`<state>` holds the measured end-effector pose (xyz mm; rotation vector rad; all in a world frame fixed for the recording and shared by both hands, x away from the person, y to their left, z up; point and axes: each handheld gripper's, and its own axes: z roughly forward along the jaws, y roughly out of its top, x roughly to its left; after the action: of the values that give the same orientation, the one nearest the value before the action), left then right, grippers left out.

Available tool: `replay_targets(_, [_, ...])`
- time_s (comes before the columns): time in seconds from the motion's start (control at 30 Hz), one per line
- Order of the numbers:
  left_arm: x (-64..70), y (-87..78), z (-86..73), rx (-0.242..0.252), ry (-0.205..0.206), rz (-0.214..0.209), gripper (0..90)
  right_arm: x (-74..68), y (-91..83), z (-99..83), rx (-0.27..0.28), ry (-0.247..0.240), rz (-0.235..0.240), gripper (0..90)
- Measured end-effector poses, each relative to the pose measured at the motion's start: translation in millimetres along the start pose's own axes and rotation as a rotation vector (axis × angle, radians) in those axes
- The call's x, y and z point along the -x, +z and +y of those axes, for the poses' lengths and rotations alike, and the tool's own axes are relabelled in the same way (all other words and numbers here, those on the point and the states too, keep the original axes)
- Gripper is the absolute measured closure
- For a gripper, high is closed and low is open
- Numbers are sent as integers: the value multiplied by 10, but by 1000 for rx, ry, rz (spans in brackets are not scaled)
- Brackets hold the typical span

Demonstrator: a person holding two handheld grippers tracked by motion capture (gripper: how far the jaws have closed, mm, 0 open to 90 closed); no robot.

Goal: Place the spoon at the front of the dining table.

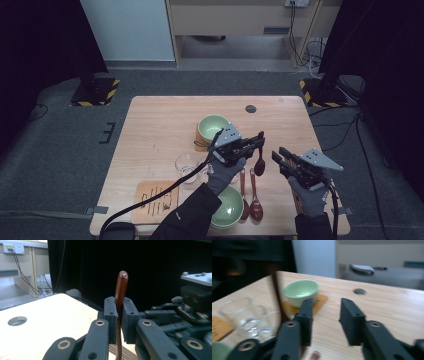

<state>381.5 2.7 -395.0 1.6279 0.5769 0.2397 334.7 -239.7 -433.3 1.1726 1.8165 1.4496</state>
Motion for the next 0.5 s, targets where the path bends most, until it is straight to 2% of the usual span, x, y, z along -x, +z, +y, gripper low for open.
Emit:
replay_targets(0.03, [0, 0, 0, 0, 0, 0, 836, 0, 0, 0, 0, 0, 0, 585])
replay_targets(0.1, [-5, -5, 5, -2, 11, 4, 836, 140, 10, -45, -16, 30, -45, 520])
replay_targets(0.2, [-18, -14, 20, 0, 25, 11, 836, 305, 32, -118, -45, 47, -97, 449])
replay_targets(0.37, [-37, -36, 49, 6, 36, 19, 836, 504, 67, -221, -87, 76, -154, 413])
replay_targets(0.43, [-48, -46, 63, 11, 40, 23, 836, 544, 71, -244, -96, 80, -167, 406])
replay_targets(0.5, [-64, -60, 81, 14, 41, 25, 836, 629, 83, -297, -117, 81, -199, 394])
